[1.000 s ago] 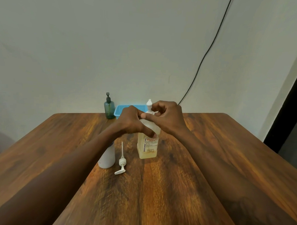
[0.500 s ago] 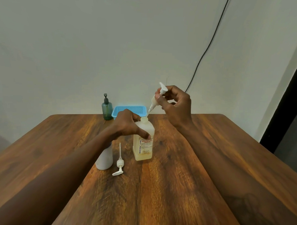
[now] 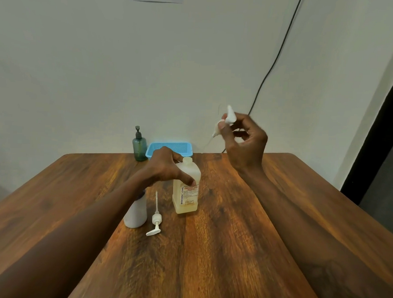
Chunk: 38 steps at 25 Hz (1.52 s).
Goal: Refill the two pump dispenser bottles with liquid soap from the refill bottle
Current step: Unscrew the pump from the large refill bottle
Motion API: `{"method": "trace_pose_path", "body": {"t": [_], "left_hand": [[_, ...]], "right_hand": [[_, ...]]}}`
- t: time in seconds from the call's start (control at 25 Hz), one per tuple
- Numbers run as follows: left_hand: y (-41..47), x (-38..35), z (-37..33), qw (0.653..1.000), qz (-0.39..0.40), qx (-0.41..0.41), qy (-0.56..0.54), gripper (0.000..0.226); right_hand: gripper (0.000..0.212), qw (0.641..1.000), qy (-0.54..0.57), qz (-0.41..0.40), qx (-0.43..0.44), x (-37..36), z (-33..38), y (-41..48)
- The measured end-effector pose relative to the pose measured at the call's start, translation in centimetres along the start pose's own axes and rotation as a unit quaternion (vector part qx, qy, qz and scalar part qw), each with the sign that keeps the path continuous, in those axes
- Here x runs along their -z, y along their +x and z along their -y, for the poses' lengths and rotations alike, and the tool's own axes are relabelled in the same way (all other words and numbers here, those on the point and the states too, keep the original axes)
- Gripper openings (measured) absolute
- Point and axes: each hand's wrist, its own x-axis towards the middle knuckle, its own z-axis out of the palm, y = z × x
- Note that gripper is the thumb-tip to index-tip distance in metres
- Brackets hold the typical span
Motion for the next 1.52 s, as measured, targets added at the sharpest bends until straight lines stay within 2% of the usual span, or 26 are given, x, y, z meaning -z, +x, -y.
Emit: {"method": "trace_pose_path", "body": {"t": [0.12, 0.24, 0.44, 0.72, 0.92, 1.24, 1.32, 1.4, 1.52], "left_hand": [[0.0, -0.1, -0.3, 1.000, 0.002, -0.010, -0.001, 0.067], [-0.2, -0.2, -0.4, 1.000, 0.010, -0.019, 0.002, 0.065], [-0.5, -0.4, -0.2, 0.999, 0.032, -0.035, 0.002, 0.064], [-0.9, -1.0, -0.8, 0.996, 0.068, -0.048, 0.001, 0.051], [-1.1, -1.9, -0.8, 0.996, 0.078, -0.050, 0.005, 0.054], [-0.7, -2.1, -0.3, 0.993, 0.109, -0.043, 0.005, 0.053], [-0.6, -1.8, -0.4, 0.990, 0.129, -0.047, 0.018, 0.055], [-0.8, -1.5, -0.5, 0.988, 0.142, -0.057, 0.023, 0.060], [-1.7, -0.3, -0.6, 0.989, 0.127, -0.065, 0.032, 0.081]], "right_hand": [[0.027, 0.991, -0.074, 0.085, 0.069, 0.3, -2.0, -1.5], [0.019, 0.973, -0.098, 0.167, 0.126, 1.1, -4.0, -3.3], [0.021, 0.912, -0.181, 0.317, 0.187, 3.5, -7.7, -7.8], [0.024, 0.850, -0.206, 0.435, 0.212, 5.0, -10.8, -11.4], [0.017, 0.838, -0.220, 0.462, 0.191, 5.2, -11.2, -12.4], [0.024, 0.824, -0.243, 0.487, 0.159, 5.3, -11.4, -13.1], [0.025, 0.832, -0.233, 0.482, 0.141, 5.3, -11.0, -13.1], [0.025, 0.860, -0.211, 0.455, 0.097, 5.1, -10.5, -13.1], [0.023, 0.899, -0.185, 0.392, 0.057, 4.2, -10.0, -12.5]]}}
